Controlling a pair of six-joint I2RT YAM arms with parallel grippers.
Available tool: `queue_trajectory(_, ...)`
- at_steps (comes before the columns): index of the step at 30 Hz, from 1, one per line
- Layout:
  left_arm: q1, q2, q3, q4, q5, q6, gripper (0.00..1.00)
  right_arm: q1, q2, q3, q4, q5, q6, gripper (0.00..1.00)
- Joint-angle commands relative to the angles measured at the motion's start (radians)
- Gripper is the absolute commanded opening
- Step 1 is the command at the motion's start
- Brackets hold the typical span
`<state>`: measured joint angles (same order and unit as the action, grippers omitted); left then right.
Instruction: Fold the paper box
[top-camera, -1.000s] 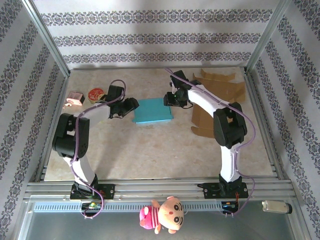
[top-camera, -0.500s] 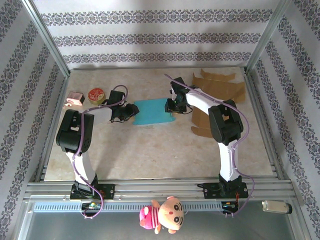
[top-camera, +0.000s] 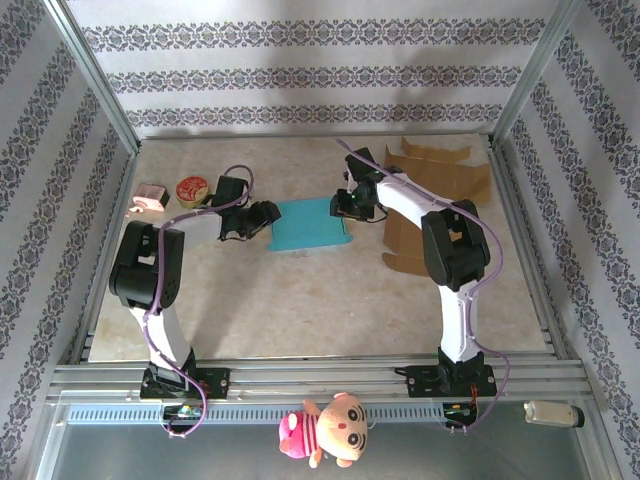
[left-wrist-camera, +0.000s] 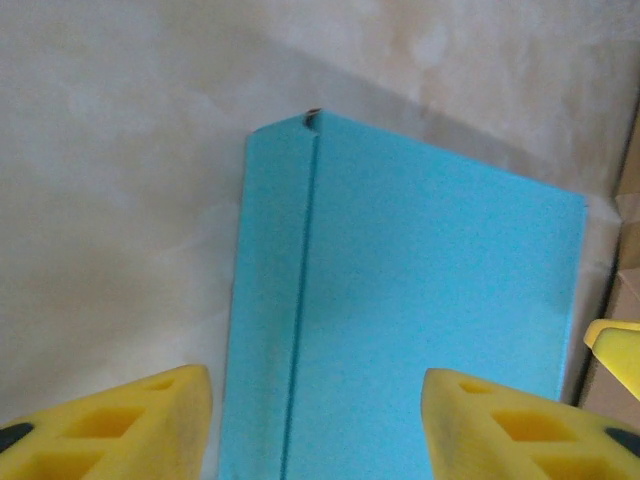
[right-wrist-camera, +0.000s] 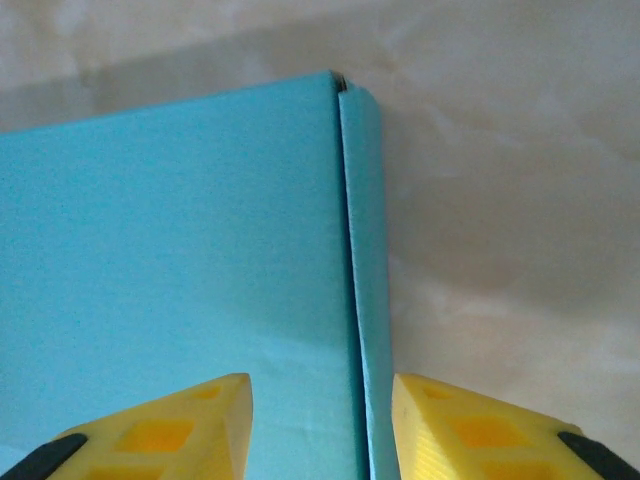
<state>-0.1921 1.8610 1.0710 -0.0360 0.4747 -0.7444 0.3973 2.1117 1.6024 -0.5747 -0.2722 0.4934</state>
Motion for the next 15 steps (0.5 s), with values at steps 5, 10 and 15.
queue_trajectory(5,0.013,0.036,-0.003,0.051,0.045,-0.027,0.54,-0.004,0.048,-0.051,0.071,-0.107,0.022,0.23)
queue_trajectory(10,0.053,-0.005,-0.019,0.044,0.056,-0.018,0.62,-0.047,0.033,-0.122,0.133,-0.22,-0.006,0.18)
queue_trajectory(15,0.094,-0.027,-0.061,0.097,0.125,-0.013,0.74,-0.113,0.015,-0.227,0.191,-0.334,-0.044,0.17)
